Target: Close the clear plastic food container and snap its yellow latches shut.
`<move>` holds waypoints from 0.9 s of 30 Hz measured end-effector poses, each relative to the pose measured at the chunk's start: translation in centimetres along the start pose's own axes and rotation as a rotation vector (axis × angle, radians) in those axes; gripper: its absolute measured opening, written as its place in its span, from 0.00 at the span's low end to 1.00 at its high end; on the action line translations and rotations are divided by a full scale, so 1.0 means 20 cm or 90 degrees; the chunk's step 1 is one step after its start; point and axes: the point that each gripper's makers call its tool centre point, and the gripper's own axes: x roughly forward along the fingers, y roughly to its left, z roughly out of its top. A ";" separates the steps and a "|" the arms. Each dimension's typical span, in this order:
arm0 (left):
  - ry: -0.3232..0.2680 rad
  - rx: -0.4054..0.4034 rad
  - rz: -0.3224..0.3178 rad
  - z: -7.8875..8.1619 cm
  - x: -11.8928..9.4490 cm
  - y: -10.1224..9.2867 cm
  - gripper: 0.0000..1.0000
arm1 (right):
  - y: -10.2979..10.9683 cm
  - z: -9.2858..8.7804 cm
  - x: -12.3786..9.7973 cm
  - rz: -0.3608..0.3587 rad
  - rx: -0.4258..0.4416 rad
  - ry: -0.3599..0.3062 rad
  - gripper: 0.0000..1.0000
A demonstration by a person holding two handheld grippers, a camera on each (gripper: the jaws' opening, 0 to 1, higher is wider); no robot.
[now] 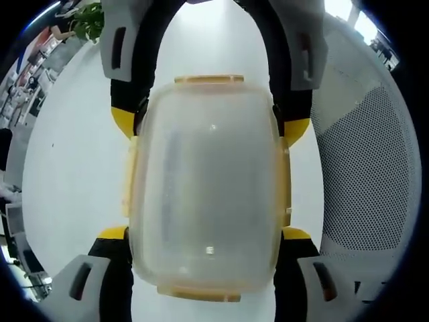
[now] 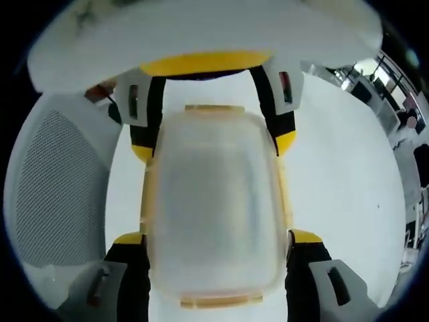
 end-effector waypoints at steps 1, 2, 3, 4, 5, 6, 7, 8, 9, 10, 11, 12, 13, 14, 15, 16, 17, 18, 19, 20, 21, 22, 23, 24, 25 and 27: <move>0.000 0.000 -0.001 0.00 0.00 0.00 0.88 | 0.00 0.00 0.00 0.000 0.000 0.000 0.84; 0.000 0.000 -0.002 0.00 0.00 0.00 0.88 | 0.00 0.00 0.00 0.001 0.000 0.000 0.84; 0.000 0.000 -0.003 0.00 0.00 0.00 0.88 | 0.00 0.00 0.00 0.002 0.001 0.000 0.85; 0.000 0.000 -0.005 0.00 0.00 0.00 0.88 | 0.00 0.00 0.00 0.004 0.002 -0.001 0.85; 0.001 0.000 -0.007 0.00 0.01 0.00 0.88 | 0.00 0.00 0.00 0.006 0.002 -0.001 0.85; 0.000 -0.001 -0.006 0.00 0.00 0.02 0.88 | -0.01 0.00 0.00 0.005 0.003 -0.001 0.85; 0.000 -0.001 -0.006 0.01 0.00 0.03 0.88 | -0.02 0.00 0.00 0.005 0.002 -0.001 0.85; 0.000 -0.002 -0.006 0.01 0.00 0.03 0.88 | -0.02 0.00 0.00 0.005 0.002 -0.001 0.85; 0.000 -0.002 -0.006 0.01 0.00 0.04 0.88 | -0.03 0.00 0.00 0.005 0.000 -0.001 0.85; 0.000 -0.004 -0.005 0.01 0.01 0.05 0.88 | -0.04 0.00 0.01 0.005 0.000 -0.001 0.85; 0.000 -0.004 -0.005 0.01 0.01 0.06 0.88 | -0.06 -0.01 0.01 0.005 0.000 -0.001 0.85; 0.000 -0.004 -0.006 0.01 0.01 0.07 0.88 | -0.06 -0.01 0.01 0.006 -0.001 -0.001 0.85; 0.000 -0.004 -0.006 0.01 0.01 0.08 0.88 | -0.07 -0.01 0.01 0.006 -0.001 -0.001 0.85; -0.003 -0.003 -0.006 0.01 0.01 0.08 0.88 | -0.07 -0.01 0.01 0.005 0.000 0.000 0.85; -0.004 -0.003 -0.006 0.01 0.01 0.09 0.88 | -0.08 -0.01 0.01 0.005 0.000 0.001 0.85; -0.004 -0.004 -0.006 0.01 0.01 0.09 0.88 | -0.09 -0.01 0.01 0.005 0.000 0.001 0.85; -0.004 -0.004 -0.006 0.01 0.01 0.11 0.88 | -0.10 -0.01 0.01 0.005 0.001 0.001 0.85; -0.004 -0.003 -0.007 0.01 0.01 0.11 0.88 | -0.11 -0.01 0.01 0.005 0.001 0.001 0.85; -0.004 -0.003 -0.007 0.01 0.02 0.12 0.88 | -0.11 -0.01 0.01 0.005 0.001 0.001 0.85; -0.004 -0.003 -0.007 0.01 0.02 0.12 0.88 | -0.12 -0.01 0.01 0.005 0.001 0.001 0.85; -0.004 -0.005 -0.007 0.02 0.02 0.13 0.88 | -0.13 -0.02 0.01 0.005 0.000 0.001 0.85; -0.004 -0.005 -0.006 0.02 0.02 0.14 0.88 | -0.13 -0.02 0.01 0.006 0.000 0.001 0.85; -0.004 -0.006 -0.007 0.02 0.02 0.14 0.88 | -0.13 -0.01 0.01 0.006 -0.001 0.001 0.85; -0.004 -0.007 -0.007 0.02 0.02 0.14 0.89 | -0.14 -0.01 0.01 0.007 -0.002 0.001 0.85; -0.004 -0.007 -0.007 0.02 0.02 0.14 0.89 | -0.14 -0.01 0.01 0.007 -0.002 0.001 0.85; -0.005 -0.006 -0.009 0.02 0.02 0.15 0.89 | -0.14 -0.01 0.01 0.008 -0.001 0.001 0.85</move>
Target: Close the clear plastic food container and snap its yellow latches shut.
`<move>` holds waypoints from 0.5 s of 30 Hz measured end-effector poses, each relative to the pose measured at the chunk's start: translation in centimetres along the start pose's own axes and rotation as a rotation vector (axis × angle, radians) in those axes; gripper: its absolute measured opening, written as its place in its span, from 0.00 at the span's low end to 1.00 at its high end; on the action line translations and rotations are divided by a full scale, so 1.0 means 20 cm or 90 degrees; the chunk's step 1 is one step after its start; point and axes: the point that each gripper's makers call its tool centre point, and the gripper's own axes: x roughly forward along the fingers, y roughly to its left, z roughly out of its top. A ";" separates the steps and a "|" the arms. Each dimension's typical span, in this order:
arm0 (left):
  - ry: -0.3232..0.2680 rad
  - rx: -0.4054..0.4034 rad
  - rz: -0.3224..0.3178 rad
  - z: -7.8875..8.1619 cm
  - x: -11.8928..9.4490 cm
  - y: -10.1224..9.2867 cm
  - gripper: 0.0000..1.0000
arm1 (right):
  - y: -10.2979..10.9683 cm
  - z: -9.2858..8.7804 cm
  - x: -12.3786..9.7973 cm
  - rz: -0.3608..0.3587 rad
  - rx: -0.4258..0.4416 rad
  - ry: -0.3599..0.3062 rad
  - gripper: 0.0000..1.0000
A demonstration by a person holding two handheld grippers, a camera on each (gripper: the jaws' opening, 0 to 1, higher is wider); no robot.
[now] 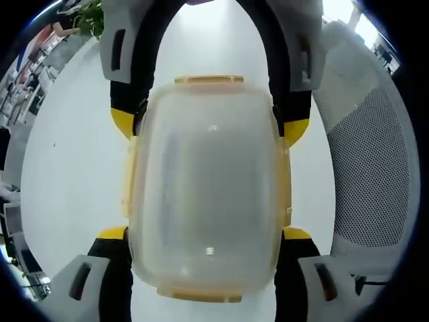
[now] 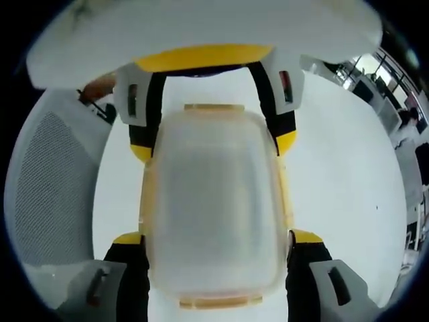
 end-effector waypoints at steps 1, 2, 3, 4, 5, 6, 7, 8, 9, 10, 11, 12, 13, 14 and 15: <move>0.001 0.000 0.000 0.00 0.00 0.00 0.89 | -0.01 0.00 0.00 0.000 0.000 0.000 0.85; 0.001 0.000 0.000 0.00 0.00 0.01 0.89 | -0.01 0.00 0.00 0.000 0.000 -0.001 0.85; 0.001 -0.001 0.000 0.00 0.00 0.02 0.89 | -0.02 0.00 0.00 0.000 0.000 -0.001 0.85; 0.001 -0.001 0.000 0.00 0.00 0.02 0.89 | -0.02 0.00 0.00 0.000 0.000 -0.001 0.85; 0.000 -0.001 0.000 0.00 0.00 0.02 0.89 | -0.03 0.00 0.00 0.000 0.000 0.000 0.85; 0.000 -0.001 0.000 0.00 0.00 0.03 0.89 | -0.04 0.00 0.00 0.001 0.000 0.000 0.85; 0.000 -0.001 0.000 0.00 0.00 0.04 0.89 | -0.04 0.00 0.00 0.001 0.000 0.000 0.85; 0.000 -0.001 -0.001 0.00 0.00 0.04 0.89 | -0.05 0.00 0.00 0.000 0.000 0.000 0.85; -0.002 -0.002 -0.001 0.01 0.00 0.05 0.89 | -0.05 0.00 0.00 0.000 -0.001 0.001 0.85; -0.002 -0.002 -0.001 0.00 0.01 0.05 0.89 | -0.07 0.00 0.00 0.000 0.000 0.001 0.85; -0.002 -0.001 -0.001 0.01 0.01 0.06 0.89 | -0.07 0.00 0.00 0.000 0.000 0.001 0.85; -0.002 -0.002 -0.001 0.01 0.01 0.06 0.89 | -0.08 -0.01 0.00 0.000 0.000 0.001 0.85; -0.002 -0.002 -0.001 0.01 0.01 0.07 0.89 | -0.08 -0.01 0.00 0.000 0.000 0.001 0.85; -0.002 -0.002 -0.001 0.01 0.01 0.08 0.89 | -0.09 -0.01 0.00 0.000 0.000 0.001 0.85; -0.002 -0.003 -0.001 0.01 0.01 0.08 0.89 | -0.09 -0.01 0.00 0.000 -0.001 0.001 0.85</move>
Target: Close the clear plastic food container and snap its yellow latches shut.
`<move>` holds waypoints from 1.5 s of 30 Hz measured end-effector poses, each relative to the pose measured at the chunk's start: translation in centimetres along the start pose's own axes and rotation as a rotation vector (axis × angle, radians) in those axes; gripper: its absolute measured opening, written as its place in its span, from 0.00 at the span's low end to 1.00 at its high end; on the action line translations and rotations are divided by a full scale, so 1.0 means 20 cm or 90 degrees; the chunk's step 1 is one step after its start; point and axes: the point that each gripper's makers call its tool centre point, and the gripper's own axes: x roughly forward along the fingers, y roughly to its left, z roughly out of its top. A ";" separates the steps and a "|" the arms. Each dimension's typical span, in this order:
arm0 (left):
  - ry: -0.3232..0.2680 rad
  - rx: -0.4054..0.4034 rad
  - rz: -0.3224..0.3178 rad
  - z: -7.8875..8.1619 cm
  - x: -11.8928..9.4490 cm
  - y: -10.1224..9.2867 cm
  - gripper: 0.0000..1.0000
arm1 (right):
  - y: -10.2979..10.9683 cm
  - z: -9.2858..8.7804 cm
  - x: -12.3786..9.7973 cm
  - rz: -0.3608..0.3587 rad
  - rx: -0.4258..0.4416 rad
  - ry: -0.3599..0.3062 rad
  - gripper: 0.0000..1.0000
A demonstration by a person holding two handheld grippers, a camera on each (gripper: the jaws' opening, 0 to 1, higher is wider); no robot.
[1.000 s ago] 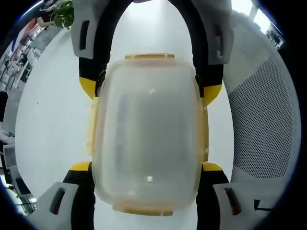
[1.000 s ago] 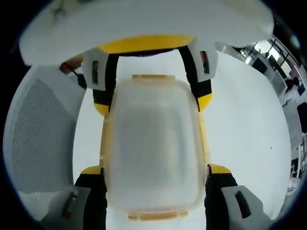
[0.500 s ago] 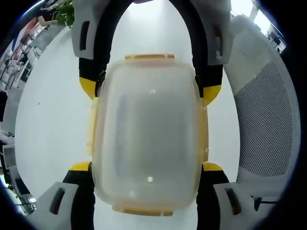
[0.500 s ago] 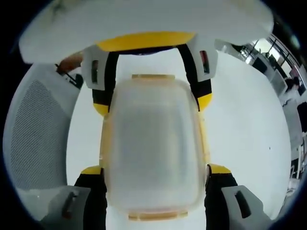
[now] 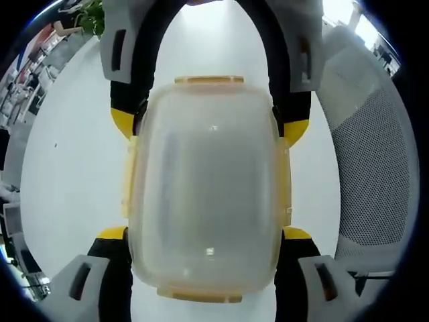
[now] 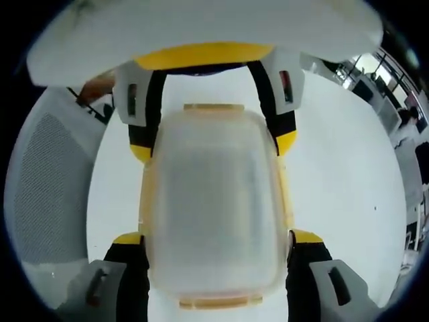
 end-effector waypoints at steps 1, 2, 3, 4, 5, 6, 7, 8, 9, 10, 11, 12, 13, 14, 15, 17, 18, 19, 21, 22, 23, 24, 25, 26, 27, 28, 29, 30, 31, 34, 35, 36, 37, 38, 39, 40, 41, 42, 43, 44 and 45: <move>0.000 0.000 0.000 0.00 0.00 0.01 0.89 | -0.01 0.00 0.00 0.000 0.000 0.000 0.85; 0.000 -0.001 0.000 0.00 0.00 0.01 0.89 | -0.01 0.00 0.00 0.000 -0.001 0.000 0.85; 0.000 -0.001 0.000 0.00 0.00 0.02 0.89 | -0.01 0.00 0.00 0.000 -0.001 0.000 0.85; 0.000 -0.002 0.000 0.00 0.00 0.02 0.89 | -0.02 0.00 0.00 0.001 -0.002 0.000 0.85; 0.000 -0.003 0.000 0.00 0.00 0.03 0.89 | -0.03 0.00 0.00 0.001 -0.003 -0.001 0.85; 0.000 -0.003 0.000 0.01 0.00 0.03 0.89 | -0.04 0.00 0.00 0.001 -0.003 -0.001 0.85; 0.000 -0.004 0.001 0.01 0.00 0.04 0.89 | -0.04 0.00 0.00 0.001 -0.004 -0.001 0.85; 0.000 -0.005 0.001 0.01 0.00 0.05 0.89 | -0.05 0.00 0.00 0.002 -0.005 -0.001 0.85; 0.000 -0.006 0.001 0.01 0.00 0.05 0.89 | -0.05 0.00 0.00 0.002 -0.006 -0.001 0.85; -0.004 -0.008 0.001 0.01 0.00 0.06 0.89 | -0.06 0.00 0.00 0.001 -0.007 0.002 0.85; -0.005 -0.008 0.000 0.01 0.00 0.07 0.89 | -0.06 0.00 0.00 0.002 -0.008 0.003 0.85; -0.007 -0.008 0.000 0.01 0.00 0.07 0.89 | -0.06 0.00 0.00 0.002 -0.008 0.003 0.85; -0.007 -0.009 0.000 0.01 0.00 0.07 0.89 | -0.07 0.00 0.00 0.003 -0.009 0.004 0.85; -0.007 -0.009 0.000 0.01 0.00 0.08 0.89 | -0.07 0.00 0.00 0.003 -0.010 0.004 0.85; -0.007 -0.010 0.000 0.01 0.00 0.08 0.89 | -0.08 0.00 0.00 0.003 -0.010 0.004 0.85; -0.007 -0.011 0.000 0.02 0.00 0.09 0.89 | -0.09 -0.01 0.00 0.004 -0.011 0.004 0.85; -0.007 -0.011 0.000 0.02 0.01 0.09 0.89 | -0.09 -0.01 0.00 0.003 -0.011 0.004 0.85; -0.007 -0.011 0.000 0.02 0.01 0.10 0.89 | -0.10 -0.01 0.00 0.003 -0.010 0.004 0.85; -0.007 -0.010 0.000 0.02 0.01 0.11 0.89 | -0.11 -0.01 0.00 0.003 -0.010 0.004 0.85; -0.007 -0.010 0.000 0.02 0.01 0.12 0.89 | -0.11 -0.01 0.00 0.002 -0.009 0.004 0.85; -0.007 -0.009 -0.001 0.02 0.01 0.13 0.89 | -0.12 -0.01 0.00 0.002 -0.008 0.004 0.85; -0.007 -0.009 -0.001 0.02 0.01 0.13 0.89 | -0.13 -0.01 0.00 0.002 -0.008 0.004 0.85; -0.006 -0.010 -0.001 0.02 0.01 0.14 0.89 | -0.14 -0.01 0.00 0.002 -0.008 0.004 0.85; -0.006 -0.010 -0.001 0.02 0.01 0.15 0.89 | -0.14 -0.01 0.00 0.002 -0.008 0.004 0.85; -0.006 -0.011 -0.001 0.02 0.01 0.16 0.89 | -0.15 -0.01 0.00 0.003 -0.008 0.004 0.85; -0.006 -0.011 0.000 0.02 0.01 0.16 0.89 | -0.16 -0.01 0.00 0.003 -0.009 0.004 0.85; -0.006 -0.011 0.000 0.02 0.01 0.17 0.89 | -0.17 -0.01 0.01 0.003 -0.009 0.003 0.85; -0.006 -0.012 0.000 0.02 0.02 0.18 0.89 | -0.18 -0.01 0.00 0.003 -0.009 0.003 0.86; -0.006 -0.012 0.000 0.02 0.02 0.18 0.89 | -0.18 -0.01 0.00 0.004 -0.010 0.003 0.86; -0.006 -0.012 -0.001 0.03 0.02 0.20 0.89 | -0.20 -0.01 0.00 0.004 -0.010 0.003 0.86; -0.005 -0.013 -0.001 0.03 0.02 0.21 0.89 | -0.21 -0.01 0.01 0.004 -0.010 0.002 0.86; -0.005 -0.013 -0.001 0.03 0.02 0.21 0.89 | -0.21 -0.01 0.01 0.004 -0.010 0.002 0.86; -0.005 -0.013 0.000 0.03 0.02 0.22 0.89 | -0.22 -0.01 0.01 0.004 -0.010 0.002 0.86; -0.005 -0.013 -0.001 0.03 0.02 0.23 0.89 | -0.23 -0.02 0.01 0.004 -0.010 0.002 0.86; -0.005 -0.013 -0.001 0.03 0.02 0.23 0.89 | -0.23 -0.02 0.01 0.004 -0.010 0.001 0.86; -0.004 -0.013 -0.001 0.03 0.03 0.24 0.89 | -0.24 -0.02 0.01 0.004 -0.009 0.001 0.86; -0.004 -0.013 -0.001 0.03 0.03 0.24 0.89 | -0.24 -0.02 0.01 0.004 -0.009 0.001 0.86; -0.004 -0.013 -0.001 0.04 0.03 0.25 0.89 | -0.25 -0.02 0.01 0.004 -0.009 0.001 0.86; -0.004 -0.013 -0.001 0.04 0.03 0.26 0.89 | -0.26 -0.02 0.01 0.004 -0.009 0.001 0.86; -0.004 -0.013 -0.001 0.04 0.03 0.26 0.89 | -0.27 -0.02 0.01 0.004 -0.009 0.001 0.86; -0.004 -0.013 -0.001 0.04 0.03 0.27 0.89 | -0.28 -0.02 0.01 0.004 -0.009 0.001 0.86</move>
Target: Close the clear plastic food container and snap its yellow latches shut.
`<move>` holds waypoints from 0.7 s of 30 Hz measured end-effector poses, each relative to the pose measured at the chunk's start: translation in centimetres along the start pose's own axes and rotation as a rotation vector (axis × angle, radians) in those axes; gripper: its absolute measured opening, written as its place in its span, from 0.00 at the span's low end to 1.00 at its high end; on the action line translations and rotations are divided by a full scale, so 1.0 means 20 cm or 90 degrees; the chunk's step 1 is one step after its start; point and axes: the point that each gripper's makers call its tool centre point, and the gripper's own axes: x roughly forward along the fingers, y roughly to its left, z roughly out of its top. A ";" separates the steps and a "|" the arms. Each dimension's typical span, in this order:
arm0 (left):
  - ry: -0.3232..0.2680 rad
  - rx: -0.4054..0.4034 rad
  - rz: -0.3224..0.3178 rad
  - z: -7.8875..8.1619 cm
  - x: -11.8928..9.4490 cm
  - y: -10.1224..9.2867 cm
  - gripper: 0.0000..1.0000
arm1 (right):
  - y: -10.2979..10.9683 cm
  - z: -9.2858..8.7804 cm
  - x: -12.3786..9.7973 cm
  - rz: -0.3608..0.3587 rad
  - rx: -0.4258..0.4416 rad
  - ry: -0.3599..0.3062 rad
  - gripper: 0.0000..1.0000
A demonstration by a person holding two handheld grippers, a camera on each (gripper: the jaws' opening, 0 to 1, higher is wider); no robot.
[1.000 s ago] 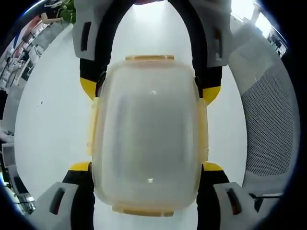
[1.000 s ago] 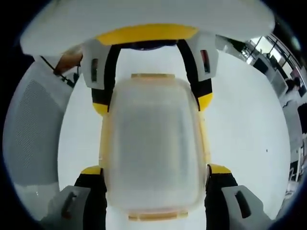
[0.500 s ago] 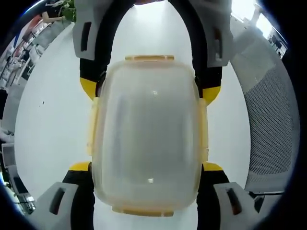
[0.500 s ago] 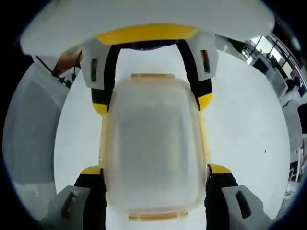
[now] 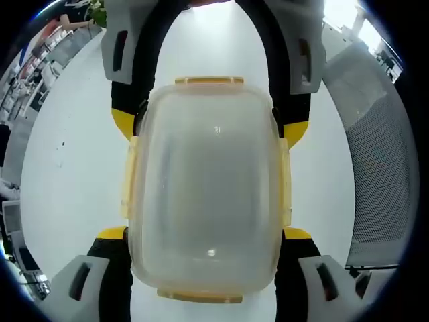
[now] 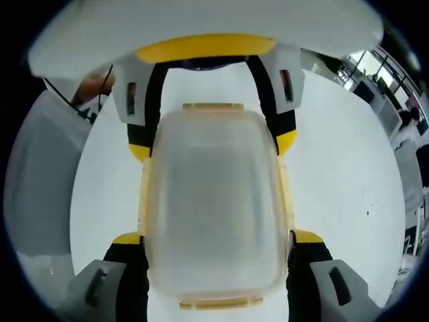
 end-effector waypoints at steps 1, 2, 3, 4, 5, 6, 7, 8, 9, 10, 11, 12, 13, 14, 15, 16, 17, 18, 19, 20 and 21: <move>0.000 0.000 0.000 0.00 0.00 0.01 0.89 | -0.01 0.00 0.00 0.000 -0.001 0.000 0.86; 0.000 -0.001 0.000 0.00 0.00 0.01 0.89 | -0.01 0.00 0.00 0.001 -0.002 0.000 0.86; 0.000 -0.002 0.000 0.00 0.00 0.02 0.89 | -0.02 0.00 0.00 0.001 -0.002 -0.001 0.86; 0.001 -0.002 0.001 0.00 0.00 0.02 0.89 | -0.02 0.00 0.00 0.001 -0.003 -0.001 0.86; 0.001 -0.003 0.001 0.00 0.00 0.03 0.89 | -0.03 0.00 0.00 0.001 -0.003 -0.001 0.86; 0.001 -0.003 0.001 0.00 0.01 0.03 0.89 | -0.03 0.00 0.00 0.001 -0.003 -0.001 0.86; 0.001 -0.003 0.000 0.01 0.01 0.04 0.89 | -0.04 0.00 0.00 0.001 -0.003 -0.001 0.86; 0.000 -0.001 0.000 0.01 0.01 0.05 0.89 | -0.05 -0.01 0.00 0.001 -0.001 0.000 0.86; 0.000 0.000 0.000 0.01 0.01 0.05 0.89 | -0.05 -0.01 0.00 0.000 0.000 0.000 0.86; 0.000 0.001 -0.001 0.01 0.01 0.06 0.89 | -0.06 -0.01 0.00 0.000 0.001 0.000 0.86; 0.000 0.002 -0.001 0.01 0.01 0.06 0.89 | -0.07 -0.01 0.00 -0.001 0.002 0.000 0.86; 0.000 0.003 -0.001 0.01 0.01 0.07 0.89 | -0.07 -0.01 0.00 -0.001 0.003 -0.001 0.86; 0.001 0.003 -0.001 0.01 0.02 0.08 0.89 | -0.08 -0.01 0.00 -0.001 0.003 -0.001 0.86; 0.001 0.003 -0.001 0.02 0.02 0.08 0.89 | -0.08 -0.02 0.00 -0.001 0.003 -0.001 0.86; 0.001 0.003 -0.001 0.02 0.02 0.09 0.89 | -0.09 -0.02 0.00 0.000 0.003 -0.001 0.86; 0.001 0.003 -0.001 0.02 0.02 0.10 0.89 | -0.10 -0.02 0.00 0.000 0.002 -0.002 0.86; 0.001 0.002 -0.001 0.02 0.02 0.10 0.89 | -0.10 -0.02 0.00 0.000 0.002 -0.002 0.86; 0.001 0.002 -0.001 0.02 0.02 0.11 0.89 | -0.11 -0.02 0.00 0.000 0.002 -0.002 0.86; 0.001 0.002 -0.001 0.02 0.02 0.12 0.89 | -0.11 -0.02 0.00 0.000 0.002 -0.002 0.86; 0.002 0.002 -0.001 0.02 0.03 0.12 0.89 | -0.12 -0.03 0.00 0.000 0.002 -0.002 0.86; 0.002 0.002 -0.001 0.03 0.03 0.12 0.89 | -0.12 -0.03 0.00 0.000 0.002 -0.002 0.86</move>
